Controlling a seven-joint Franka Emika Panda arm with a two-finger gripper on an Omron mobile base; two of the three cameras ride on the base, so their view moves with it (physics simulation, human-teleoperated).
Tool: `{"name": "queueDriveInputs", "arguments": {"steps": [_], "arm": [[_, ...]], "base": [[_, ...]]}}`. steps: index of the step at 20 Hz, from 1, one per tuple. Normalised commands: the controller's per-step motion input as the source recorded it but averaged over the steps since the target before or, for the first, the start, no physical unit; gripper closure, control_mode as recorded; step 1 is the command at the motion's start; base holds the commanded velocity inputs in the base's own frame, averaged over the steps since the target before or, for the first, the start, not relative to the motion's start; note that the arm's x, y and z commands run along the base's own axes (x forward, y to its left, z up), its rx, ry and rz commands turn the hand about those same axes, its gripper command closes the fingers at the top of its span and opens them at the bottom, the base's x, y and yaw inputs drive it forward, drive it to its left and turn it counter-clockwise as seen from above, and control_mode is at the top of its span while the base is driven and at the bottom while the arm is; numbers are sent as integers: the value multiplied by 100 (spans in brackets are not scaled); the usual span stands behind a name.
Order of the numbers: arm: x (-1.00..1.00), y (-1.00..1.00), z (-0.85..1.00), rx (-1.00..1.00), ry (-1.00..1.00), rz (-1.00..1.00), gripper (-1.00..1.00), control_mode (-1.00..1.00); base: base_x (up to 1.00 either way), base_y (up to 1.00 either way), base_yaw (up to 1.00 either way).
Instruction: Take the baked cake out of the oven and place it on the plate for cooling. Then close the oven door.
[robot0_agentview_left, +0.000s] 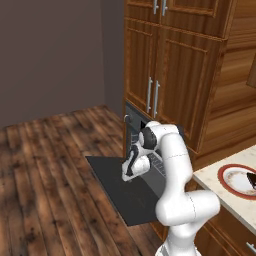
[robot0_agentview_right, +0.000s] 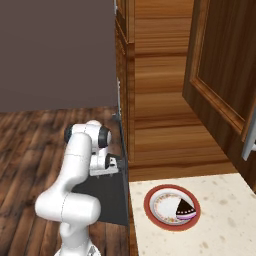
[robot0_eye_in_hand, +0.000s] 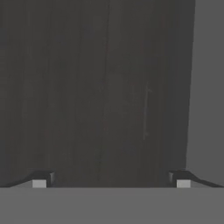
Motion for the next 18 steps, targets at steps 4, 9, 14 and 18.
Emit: {"name": "queueDriveInputs", "arguments": {"steps": [4, 9, 14, 18], "arm": [[-84, 88, 42, 4, 0, 4, -100, -100], [-71, 95, 78, 2, -1, 4, -100, -100], [-65, 92, 88, 0, -2, 1, -100, -100], [-67, 81, 62, 0, -3, 0, -100, -100]], "base": [[0, 0, 0], [0, 0, 0], [0, 0, 0], [0, 0, 0]]}}
